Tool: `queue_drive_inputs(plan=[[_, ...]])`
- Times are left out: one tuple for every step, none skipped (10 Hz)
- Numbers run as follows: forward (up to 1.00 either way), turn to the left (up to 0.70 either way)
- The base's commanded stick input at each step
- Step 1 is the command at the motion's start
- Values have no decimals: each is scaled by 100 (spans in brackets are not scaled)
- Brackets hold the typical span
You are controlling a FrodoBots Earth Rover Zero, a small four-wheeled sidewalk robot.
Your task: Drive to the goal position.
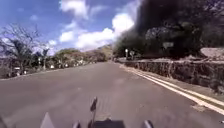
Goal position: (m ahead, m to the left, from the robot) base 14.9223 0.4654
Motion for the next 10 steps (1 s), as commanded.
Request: queue_drive_inputs(plan=[[70,0],[70,0],[70,0],[70,0],[70,0],[70,0],[70,0],[70,0],[70,0],[70,0]])
